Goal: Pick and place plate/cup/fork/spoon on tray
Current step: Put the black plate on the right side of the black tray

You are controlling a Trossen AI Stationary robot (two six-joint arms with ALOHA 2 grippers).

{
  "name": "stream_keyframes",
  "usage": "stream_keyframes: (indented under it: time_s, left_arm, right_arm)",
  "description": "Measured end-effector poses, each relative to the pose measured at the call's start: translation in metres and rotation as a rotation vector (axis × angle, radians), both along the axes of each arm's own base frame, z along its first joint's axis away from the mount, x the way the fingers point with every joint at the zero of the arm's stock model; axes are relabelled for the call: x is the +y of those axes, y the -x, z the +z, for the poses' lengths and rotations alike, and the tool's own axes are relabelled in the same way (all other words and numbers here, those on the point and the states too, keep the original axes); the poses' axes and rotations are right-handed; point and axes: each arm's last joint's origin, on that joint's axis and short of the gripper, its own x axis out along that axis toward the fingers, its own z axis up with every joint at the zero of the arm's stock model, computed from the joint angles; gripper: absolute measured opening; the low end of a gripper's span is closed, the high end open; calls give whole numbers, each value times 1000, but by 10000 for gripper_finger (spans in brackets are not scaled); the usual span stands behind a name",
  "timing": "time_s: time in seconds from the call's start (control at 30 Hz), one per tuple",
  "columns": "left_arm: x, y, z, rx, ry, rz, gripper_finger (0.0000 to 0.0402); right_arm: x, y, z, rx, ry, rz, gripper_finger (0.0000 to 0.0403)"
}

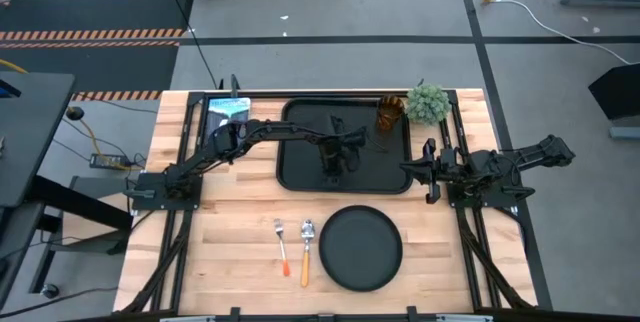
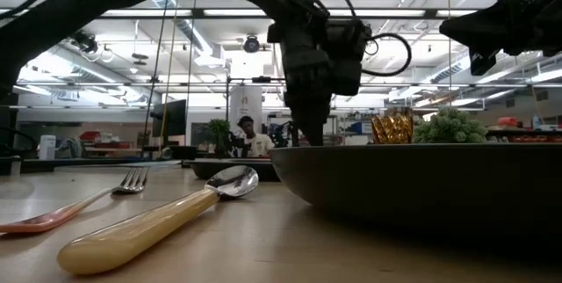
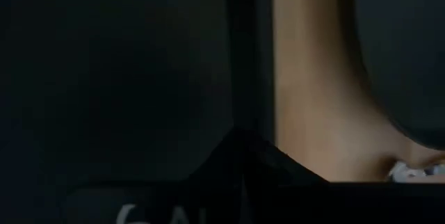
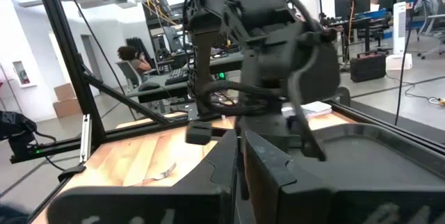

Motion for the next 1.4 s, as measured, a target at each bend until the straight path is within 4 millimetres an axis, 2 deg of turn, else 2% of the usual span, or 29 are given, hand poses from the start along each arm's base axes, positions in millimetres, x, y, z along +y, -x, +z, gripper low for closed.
stream_keyframes:
  time_s: [0.2, 0.43, 0.57, 0.73, 0.93, 1.13, 1.4]
  left_arm:
    - [-31, 0, -1, 59, -27, -9, 19]
    - [-68, -4, -1, 68, -74, 2, 99]
    - [-80, -3, -1, 75, -55, -29, 141]
    - [-82, 3, -1, 135, 5, -43, 169]
    - [-82, 4, 0, 145, 132, -39, 172]
    - [-94, 1, 0, 127, 123, -16, 172]
    - [-104, -6, -1, 60, -33, 5, 172]
  right_arm:
    - [0, 0, 2, -17, -5, 0, 34]
    - [0, 0, 2, -19, -5, 0, 34]
    - [0, 0, 2, -20, -5, 0, 34]
    - [0, 0, 2, -20, -5, 0, 34]
    - [0, 0, 2, -20, -5, 0, 34]
    - [0, 0, 2, -20, -5, 0, 34]
    - [0, 0, 2, -20, -5, 0, 34]
